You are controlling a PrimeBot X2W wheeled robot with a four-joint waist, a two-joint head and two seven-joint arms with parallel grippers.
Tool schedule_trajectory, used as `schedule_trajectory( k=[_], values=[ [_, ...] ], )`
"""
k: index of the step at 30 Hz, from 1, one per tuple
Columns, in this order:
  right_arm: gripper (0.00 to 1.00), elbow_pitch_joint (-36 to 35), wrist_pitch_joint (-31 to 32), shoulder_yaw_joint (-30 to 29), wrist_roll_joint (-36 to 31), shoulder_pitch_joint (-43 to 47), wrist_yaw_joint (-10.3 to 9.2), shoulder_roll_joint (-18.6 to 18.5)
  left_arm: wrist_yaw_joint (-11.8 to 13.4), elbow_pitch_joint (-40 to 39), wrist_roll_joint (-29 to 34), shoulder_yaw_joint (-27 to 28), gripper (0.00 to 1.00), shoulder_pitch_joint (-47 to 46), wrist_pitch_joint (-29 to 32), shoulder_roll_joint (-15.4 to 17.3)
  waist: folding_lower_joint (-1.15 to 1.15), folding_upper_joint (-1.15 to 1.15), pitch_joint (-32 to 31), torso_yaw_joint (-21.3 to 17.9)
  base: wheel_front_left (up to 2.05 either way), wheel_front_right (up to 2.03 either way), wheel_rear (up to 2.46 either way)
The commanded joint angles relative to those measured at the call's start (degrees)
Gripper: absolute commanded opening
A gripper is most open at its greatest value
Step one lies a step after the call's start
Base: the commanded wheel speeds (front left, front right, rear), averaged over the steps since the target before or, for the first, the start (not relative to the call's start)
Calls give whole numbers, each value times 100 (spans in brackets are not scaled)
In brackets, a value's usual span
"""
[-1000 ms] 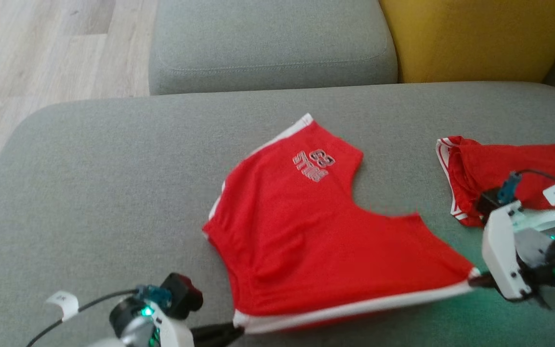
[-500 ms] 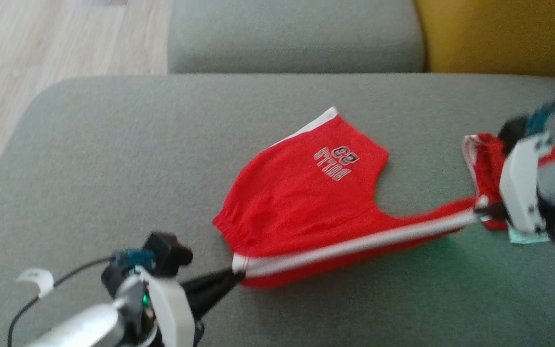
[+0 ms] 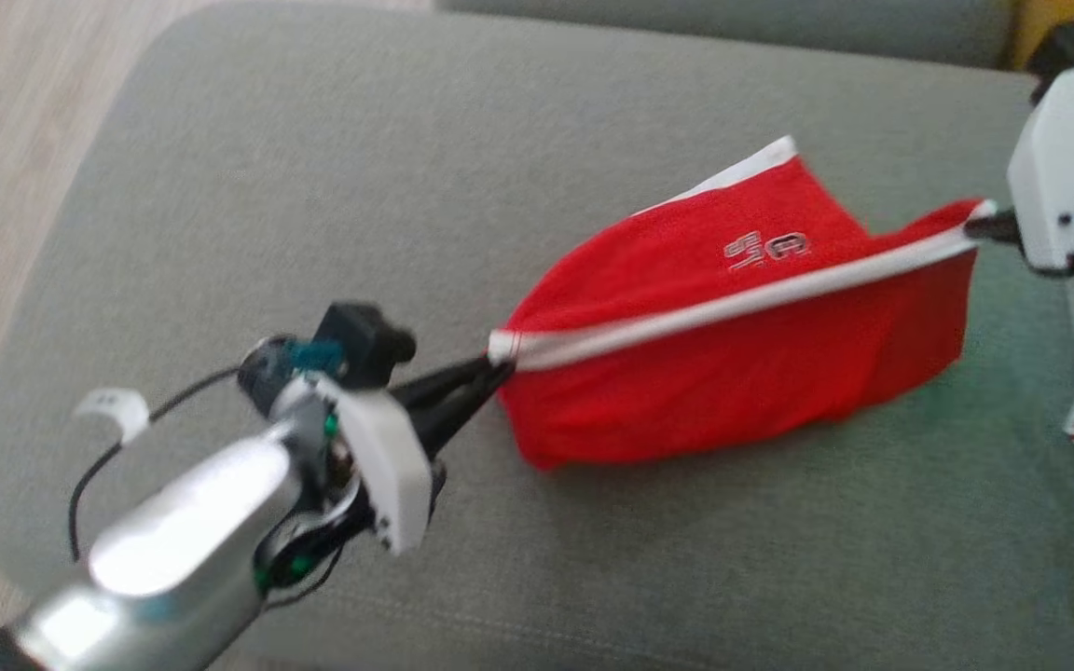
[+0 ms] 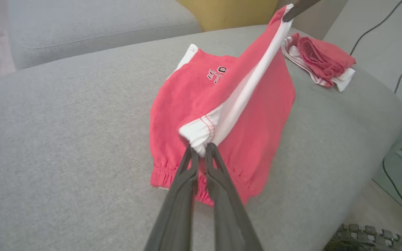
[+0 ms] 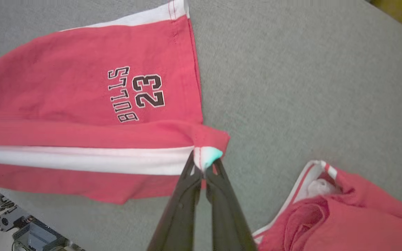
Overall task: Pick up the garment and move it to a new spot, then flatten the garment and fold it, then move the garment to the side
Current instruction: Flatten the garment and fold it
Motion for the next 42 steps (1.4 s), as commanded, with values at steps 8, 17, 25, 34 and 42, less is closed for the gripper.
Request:
schedule_trajectory(
  k=[8, 17, 25, 34, 42],
  values=[
    [0, 310, 177, -241, -541, -706, 18, 202, -132, 746, 103, 68, 0, -893, -368, -533, -1, 0, 701, 613, 0, 0, 0],
    [0, 621, 232, -297, -882, -1119, 18, 379, -185, 1467, -3, -249, 0, -1350, -774, -973, -1, 0, 1043, 917, 0, 0, 0],
    [0, 730, 156, -272, -1024, -1354, 18, 474, -188, 1814, -267, -671, 0, -1693, -1128, -1131, -1, 0, 1231, 1023, 0, 0, 0],
    [100, 1044, -917, -411, -1555, -1522, 18, 517, -188, 2291, -418, -856, 77, -1902, -1409, -1219, -1, 0, 1255, 939, 0, 0, 0],
    [100, 1378, -2618, -537, -1986, -1459, 18, 627, -136, 2761, -416, -772, 100, -1879, -1643, -1172, -1, 0, 974, 643, 0, 0, 0]
  ],
)
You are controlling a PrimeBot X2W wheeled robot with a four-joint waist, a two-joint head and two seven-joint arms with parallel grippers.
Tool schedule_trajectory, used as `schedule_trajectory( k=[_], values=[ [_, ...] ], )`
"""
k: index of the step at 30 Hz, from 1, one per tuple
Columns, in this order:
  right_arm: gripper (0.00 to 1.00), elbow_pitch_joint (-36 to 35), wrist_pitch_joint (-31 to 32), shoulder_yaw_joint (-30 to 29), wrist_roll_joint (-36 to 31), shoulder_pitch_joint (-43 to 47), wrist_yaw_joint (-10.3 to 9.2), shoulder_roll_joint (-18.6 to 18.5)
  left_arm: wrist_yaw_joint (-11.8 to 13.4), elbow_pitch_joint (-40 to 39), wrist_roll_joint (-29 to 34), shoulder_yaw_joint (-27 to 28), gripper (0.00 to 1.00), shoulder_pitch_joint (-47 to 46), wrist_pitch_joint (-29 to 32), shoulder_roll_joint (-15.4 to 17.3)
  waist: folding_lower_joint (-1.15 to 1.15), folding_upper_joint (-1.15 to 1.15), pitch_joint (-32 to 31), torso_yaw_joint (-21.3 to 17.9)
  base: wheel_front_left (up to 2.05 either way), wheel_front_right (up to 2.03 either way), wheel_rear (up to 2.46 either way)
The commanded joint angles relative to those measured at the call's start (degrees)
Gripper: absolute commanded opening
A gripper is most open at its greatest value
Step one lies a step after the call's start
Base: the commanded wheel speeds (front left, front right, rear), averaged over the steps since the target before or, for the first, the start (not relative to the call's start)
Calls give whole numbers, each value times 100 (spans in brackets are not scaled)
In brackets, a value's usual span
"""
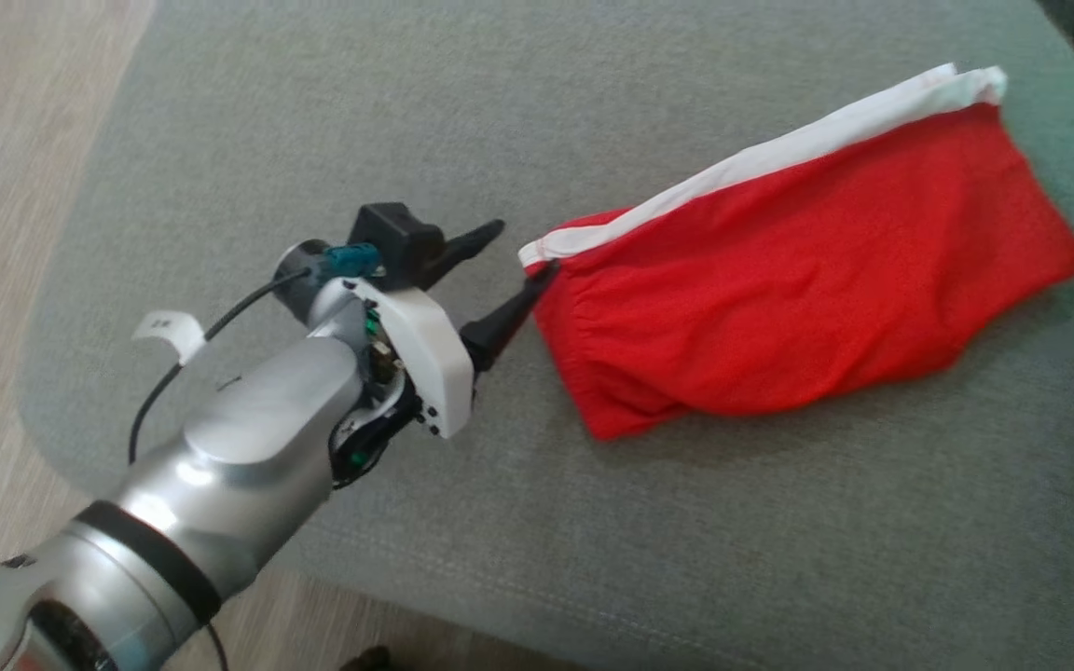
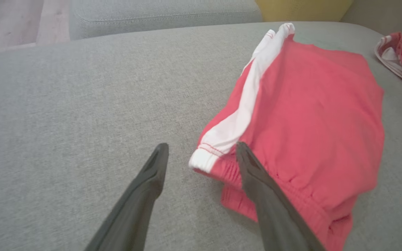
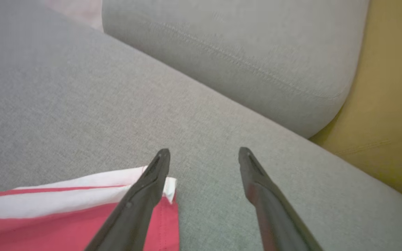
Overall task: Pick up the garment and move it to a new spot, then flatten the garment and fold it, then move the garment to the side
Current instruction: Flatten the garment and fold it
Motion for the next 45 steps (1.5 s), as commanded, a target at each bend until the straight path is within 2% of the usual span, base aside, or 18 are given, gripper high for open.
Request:
schedule_trajectory(
  k=[1, 6, 11, 18, 25, 29, 33, 35, 45],
  values=[
    [100, -93, -377, -90, -34, -16, 19, 85, 67, 31, 9, 268, 100, -223, -88, 199, 0, 0, -171, -177, 0, 0, 0],
    [100, -122, -1148, -143, 73, 282, 19, 223, 214, 162, -40, 431, 100, -92, -156, 346, 0, 0, -419, -454, 0, 0, 0],
    [100, -336, -2169, -184, 252, 776, 19, 347, 591, 30, -158, 942, 100, 113, -223, 555, 0, 0, -737, -821, 0, 0, 0],
    [100, -885, -3662, -108, 260, 1629, 19, 513, 1231, -1205, 206, 2538, 100, 911, -234, 742, 0, 0, -1156, -1381, 0, 0, 0],
    [100, -1142, -4819, -361, -265, 2450, 19, 680, 1477, -2244, 1060, 3799, 100, 2151, -235, 555, 0, 0, -1502, -1822, 0, 0, 0],
    [100, -1293, -5153, -722, -685, 3051, 19, 865, 1468, -2587, 1483, 4413, 100, 2778, -235, 241, 0, 0, -1647, -2001, 0, 0, 0],
    [100, -1629, -5330, -1336, -1002, 3747, 19, 1206, 1327, -2772, 1982, 4791, 100, 3324, -235, -37, 0, 0, -1757, -2152, 0, 0, 0],
    [100, -1845, -5381, -1702, -1112, 4123, 19, 1429, 1211, -2816, 2111, 4966, 100, 3620, -235, -206, 0, 0, -1801, -2248, 0, 0, 0],
    [100, -2645, -5428, -2594, -2502, 5634, 19, 2216, 1013, -3008, 3160, 5851, 100, 4663, -236, -829, 0, 0, -1901, -2479, 0, 0, 0]
  ],
)
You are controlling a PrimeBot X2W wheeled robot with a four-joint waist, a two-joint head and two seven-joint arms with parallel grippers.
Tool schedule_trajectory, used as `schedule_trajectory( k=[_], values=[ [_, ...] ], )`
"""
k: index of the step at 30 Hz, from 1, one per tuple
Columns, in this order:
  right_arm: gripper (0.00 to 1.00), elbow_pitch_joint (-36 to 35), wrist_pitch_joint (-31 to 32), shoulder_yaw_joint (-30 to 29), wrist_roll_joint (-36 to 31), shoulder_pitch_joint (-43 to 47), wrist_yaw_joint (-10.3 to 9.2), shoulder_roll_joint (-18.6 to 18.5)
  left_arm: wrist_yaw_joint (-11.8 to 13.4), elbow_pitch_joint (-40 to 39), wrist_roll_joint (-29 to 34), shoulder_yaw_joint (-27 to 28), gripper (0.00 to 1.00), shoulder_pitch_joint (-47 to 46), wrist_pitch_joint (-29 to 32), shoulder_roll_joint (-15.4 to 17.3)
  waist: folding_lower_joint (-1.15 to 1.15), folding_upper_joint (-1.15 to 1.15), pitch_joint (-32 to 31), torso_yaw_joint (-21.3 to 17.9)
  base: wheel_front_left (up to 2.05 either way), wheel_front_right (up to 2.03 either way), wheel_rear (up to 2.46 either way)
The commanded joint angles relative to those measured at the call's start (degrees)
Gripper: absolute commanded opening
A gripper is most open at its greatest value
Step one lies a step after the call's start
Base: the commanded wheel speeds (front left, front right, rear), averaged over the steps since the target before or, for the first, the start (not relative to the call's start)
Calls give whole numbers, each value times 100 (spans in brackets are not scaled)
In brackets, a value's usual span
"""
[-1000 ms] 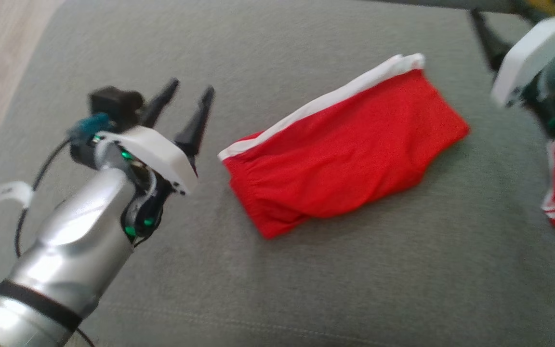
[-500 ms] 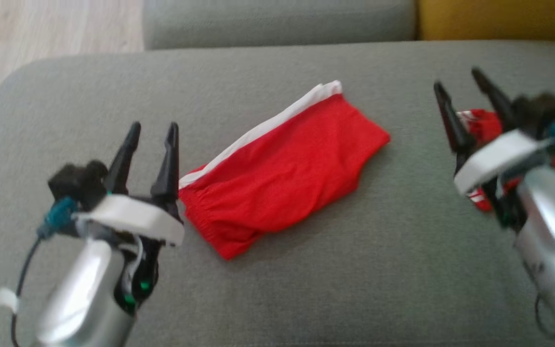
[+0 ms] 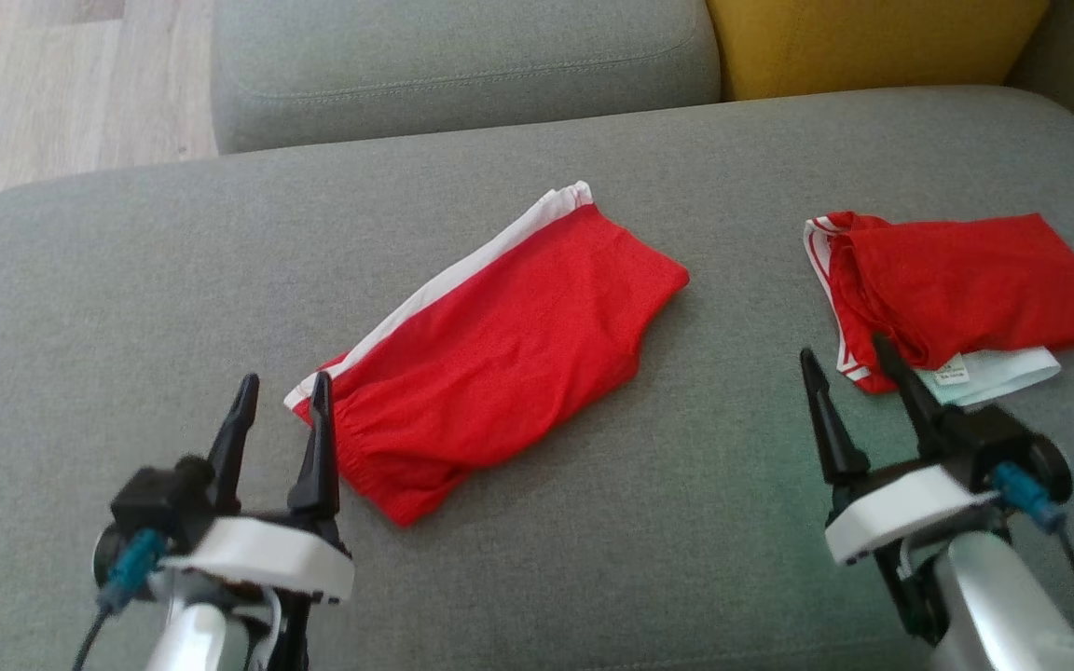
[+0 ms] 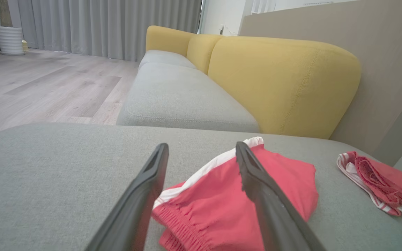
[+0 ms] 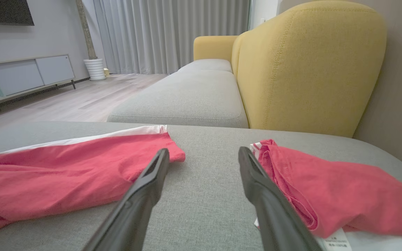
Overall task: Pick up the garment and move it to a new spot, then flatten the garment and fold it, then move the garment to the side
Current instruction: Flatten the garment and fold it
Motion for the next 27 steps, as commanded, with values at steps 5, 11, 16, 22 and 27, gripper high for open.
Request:
schedule_trajectory(
  k=[5, 11, 16, 22, 27],
  values=[
    [100, -390, -20, -138, -439, 118, 19, 244, -204, -167, 480, 414, 100, 58, -70, -159, 0, 0, -7, 4, 0, 0, 0],
    [100, -492, 204, -200, -463, 238, 19, 343, -394, -83, 747, 501, 100, 62, -70, -308, 0, 0, 17, 133, 0, 0, 0],
    [100, -547, 645, -178, 238, 135, 19, 482, -542, -52, 843, 528, 100, -36, -70, -374, 0, 0, 204, 361, 0, 0, 0],
    [100, -408, 1622, -350, 1788, -192, 19, 624, -640, 35, 874, 472, 100, -187, -70, -415, 0, 0, 480, 789, 0, 0, 0],
    [100, 16, 2511, -801, 3051, -562, 19, 679, -684, 168, 668, 274, 100, -287, -70, -425, 0, 0, 646, 1222, 0, 0, 0]
  ],
)
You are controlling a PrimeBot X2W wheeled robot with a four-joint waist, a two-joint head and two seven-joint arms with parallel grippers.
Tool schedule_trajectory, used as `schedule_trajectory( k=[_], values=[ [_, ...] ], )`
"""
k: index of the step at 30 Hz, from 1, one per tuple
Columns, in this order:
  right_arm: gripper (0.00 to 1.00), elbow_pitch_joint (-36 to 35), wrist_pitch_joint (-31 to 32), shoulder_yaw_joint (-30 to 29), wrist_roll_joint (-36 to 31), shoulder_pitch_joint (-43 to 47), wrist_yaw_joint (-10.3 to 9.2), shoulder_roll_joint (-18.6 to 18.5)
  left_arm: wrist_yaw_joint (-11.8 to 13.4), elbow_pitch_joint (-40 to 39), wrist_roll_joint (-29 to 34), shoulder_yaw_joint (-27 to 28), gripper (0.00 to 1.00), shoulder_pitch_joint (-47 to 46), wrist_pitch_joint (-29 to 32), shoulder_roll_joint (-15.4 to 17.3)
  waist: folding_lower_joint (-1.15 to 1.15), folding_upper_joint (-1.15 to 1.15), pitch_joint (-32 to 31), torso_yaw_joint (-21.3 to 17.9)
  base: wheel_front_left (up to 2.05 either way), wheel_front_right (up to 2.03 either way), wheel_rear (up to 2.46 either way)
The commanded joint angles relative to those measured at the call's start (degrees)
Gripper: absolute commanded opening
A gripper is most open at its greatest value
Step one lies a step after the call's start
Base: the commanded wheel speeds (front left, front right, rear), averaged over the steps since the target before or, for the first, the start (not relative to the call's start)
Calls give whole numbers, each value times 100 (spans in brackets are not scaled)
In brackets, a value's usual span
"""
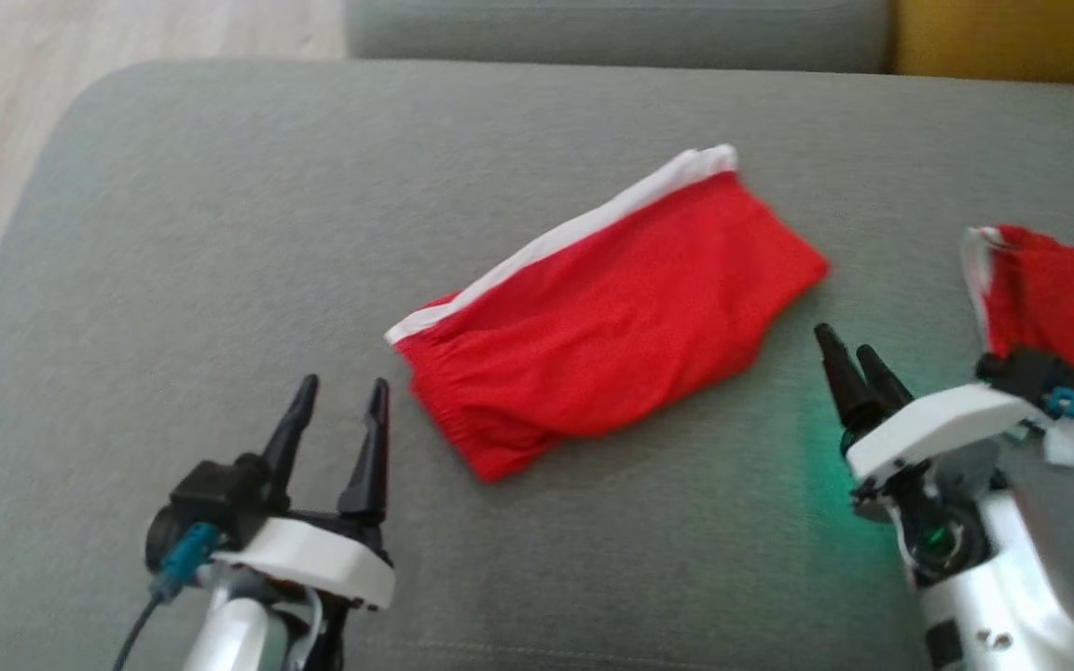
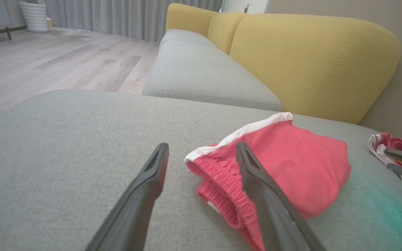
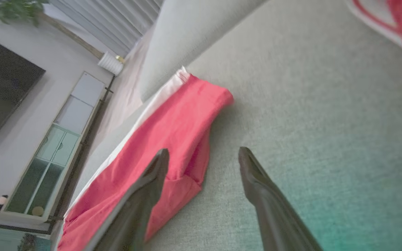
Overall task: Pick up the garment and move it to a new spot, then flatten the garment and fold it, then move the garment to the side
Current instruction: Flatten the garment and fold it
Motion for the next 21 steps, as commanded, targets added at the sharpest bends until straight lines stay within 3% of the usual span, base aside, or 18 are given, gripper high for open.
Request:
schedule_trajectory(
  k=[1, 7, 21],
  values=[
    [100, -38, 191, 5, 259, -327, 20, 60, -7, -136, -32, 83, 100, -313, -70, -9, 0, 0, 169, 325, 0, 0, 0],
    [100, 818, 805, -723, 631, -941, 20, 68, 141, -275, -221, -197, 100, -551, -70, -10, 0, 0, 376, 924, 0, 0, 0],
    [100, 2479, 1527, -1610, -163, -1988, 20, -211, 293, -428, -411, -423, 100, -574, -70, -11, 0, 0, 577, 1562, 0, 0, 0]
  ],
)
